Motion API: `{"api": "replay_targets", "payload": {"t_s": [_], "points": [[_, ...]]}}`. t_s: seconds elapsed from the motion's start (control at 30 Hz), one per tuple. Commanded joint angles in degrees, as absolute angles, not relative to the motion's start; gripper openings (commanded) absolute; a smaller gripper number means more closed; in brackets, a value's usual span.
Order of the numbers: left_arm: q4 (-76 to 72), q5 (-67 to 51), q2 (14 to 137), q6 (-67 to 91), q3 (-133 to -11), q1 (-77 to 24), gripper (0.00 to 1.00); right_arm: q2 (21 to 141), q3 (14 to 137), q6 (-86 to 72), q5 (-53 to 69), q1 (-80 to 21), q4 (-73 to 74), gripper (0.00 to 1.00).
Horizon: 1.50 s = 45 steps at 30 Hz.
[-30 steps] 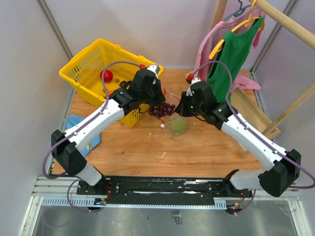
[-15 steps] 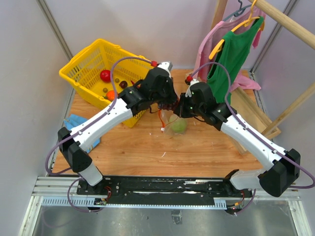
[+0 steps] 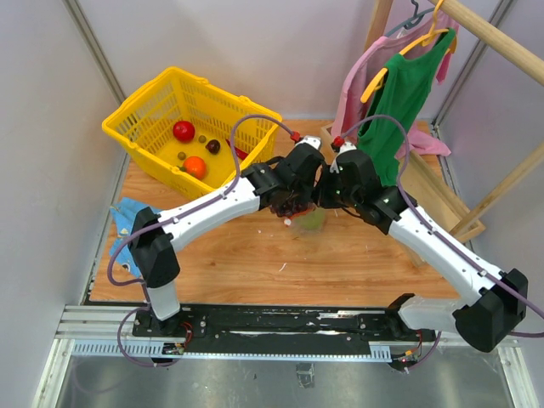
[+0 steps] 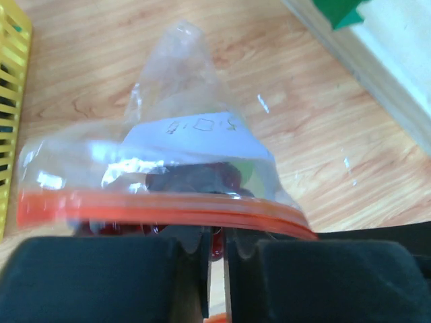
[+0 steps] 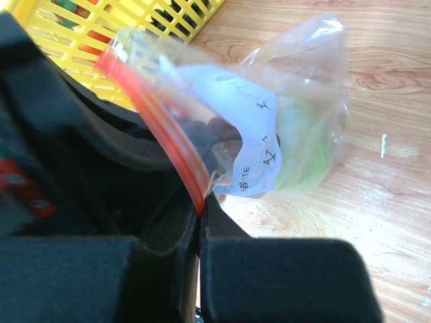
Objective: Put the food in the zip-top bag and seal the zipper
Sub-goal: Place the fake fruit in the zipper food storage bag.
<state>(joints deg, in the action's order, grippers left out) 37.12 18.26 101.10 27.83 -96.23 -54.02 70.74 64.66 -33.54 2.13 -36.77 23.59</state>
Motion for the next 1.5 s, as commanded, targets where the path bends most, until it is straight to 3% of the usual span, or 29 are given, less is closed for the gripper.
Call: {"api": "replay_targets", "payload": {"t_s": [0.0, 0.4, 0.63, 0.83, 1.2, 1.47], "points": [[36.6, 16.8, 100.2, 25.7, -95.2, -55.8, 0.16, 68.5, 62.8, -36.0, 1.0, -35.0, 19.5, 0.01], [31.1, 14.1, 91.5, 27.2, -91.0, -55.8, 0.53, 67.2, 60.2, -36.8, 1.4, -34.3, 19.1, 0.01], [34.6, 17.2, 86.4, 30.2, -85.7, -54.5, 0.58, 66.9, 59.7, -37.1, 1.6, -34.3, 19.1, 0.01], [32.4, 7.1, 80.5, 33.7, -76.3, -47.8, 0.59, 66.8, 59.8, -37.2, 1.8, -34.2, 19.1, 0.01], [21.1, -11.2, 72.3, 38.9, -59.4, -40.5, 0.88, 68.2, 61.2, -37.8, 3.7, -33.5, 19.6, 0.01], [16.2, -17.1, 75.6, 41.0, -55.5, -40.3, 0.92, 68.9, 61.7, -38.4, 4.7, -33.4, 19.5, 0.01]]}}
